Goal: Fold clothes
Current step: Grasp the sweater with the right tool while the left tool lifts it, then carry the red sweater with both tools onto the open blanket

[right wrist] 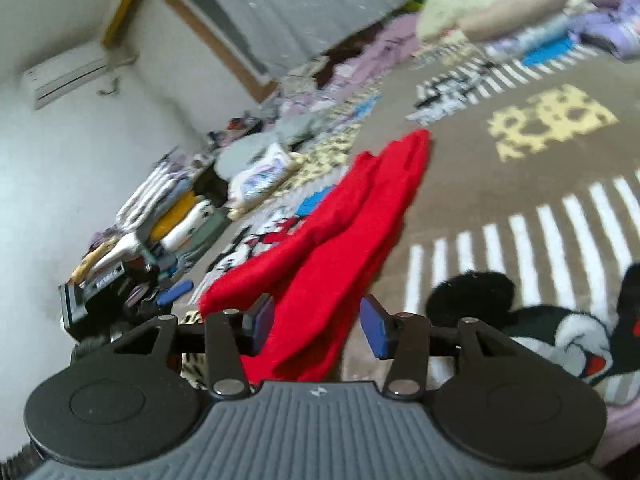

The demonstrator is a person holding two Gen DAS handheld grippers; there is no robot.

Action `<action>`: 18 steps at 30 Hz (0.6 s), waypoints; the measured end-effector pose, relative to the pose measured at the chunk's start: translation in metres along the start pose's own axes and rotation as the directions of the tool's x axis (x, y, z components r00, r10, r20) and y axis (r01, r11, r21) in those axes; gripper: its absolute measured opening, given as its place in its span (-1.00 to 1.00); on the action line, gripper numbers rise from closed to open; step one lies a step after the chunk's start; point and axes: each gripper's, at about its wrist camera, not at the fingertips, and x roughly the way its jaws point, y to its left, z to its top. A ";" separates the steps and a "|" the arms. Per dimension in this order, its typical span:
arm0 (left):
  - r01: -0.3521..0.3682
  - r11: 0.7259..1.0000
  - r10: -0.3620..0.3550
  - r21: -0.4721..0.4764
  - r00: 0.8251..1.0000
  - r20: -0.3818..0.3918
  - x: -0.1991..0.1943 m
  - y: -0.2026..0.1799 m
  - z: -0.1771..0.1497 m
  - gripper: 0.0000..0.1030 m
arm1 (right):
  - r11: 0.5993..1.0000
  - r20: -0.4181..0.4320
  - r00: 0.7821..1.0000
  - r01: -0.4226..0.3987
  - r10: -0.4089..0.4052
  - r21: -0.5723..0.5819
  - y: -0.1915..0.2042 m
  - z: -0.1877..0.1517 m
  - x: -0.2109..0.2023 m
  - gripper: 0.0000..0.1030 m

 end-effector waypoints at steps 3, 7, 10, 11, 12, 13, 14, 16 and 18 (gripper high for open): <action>-0.055 0.998 0.055 -0.004 0.997 -0.048 0.020 0.008 -0.008 0.02 | 0.999 -0.016 0.999 0.033 -0.033 0.040 -0.006 0.003 0.014 -0.02; -0.115 0.987 0.142 0.111 0.950 -0.278 0.058 0.008 -0.028 -0.13 | 0.995 -0.037 0.997 0.077 -0.074 0.067 -0.015 -0.004 0.035 0.01; -0.154 0.954 0.225 0.257 0.934 -0.276 0.060 -0.009 -0.031 -0.19 | 0.986 -0.039 0.995 0.101 -0.096 0.135 -0.029 -0.008 0.052 0.04; -0.148 0.957 0.214 0.249 0.941 -0.263 0.058 -0.010 -0.028 -0.20 | 0.983 -0.035 0.994 0.105 -0.101 0.152 -0.033 -0.006 0.057 0.04; -0.136 0.959 0.198 0.248 0.949 -0.245 0.057 -0.011 -0.025 -0.19 | 0.981 -0.028 0.994 0.106 -0.103 0.161 -0.036 -0.004 0.061 0.04; -0.125 0.961 0.184 0.246 0.956 -0.230 0.056 -0.012 -0.022 -0.17 | 0.981 -0.015 0.995 0.103 -0.102 0.163 -0.038 0.000 0.065 0.08; -0.117 0.962 0.174 0.245 0.958 -0.227 0.059 -0.013 -0.018 -0.14 | 0.982 0.002 0.995 0.099 -0.100 0.162 -0.041 0.004 0.069 0.17; -0.092 0.965 0.149 0.245 0.963 -0.223 0.068 -0.019 -0.008 -0.03 | 0.978 0.021 0.994 0.101 -0.107 0.183 -0.051 0.012 0.080 0.20; -0.068 0.963 0.129 0.261 0.965 -0.227 0.082 -0.025 0.002 0.02 | 0.975 0.044 0.993 0.099 -0.110 0.197 -0.060 0.024 0.093 0.20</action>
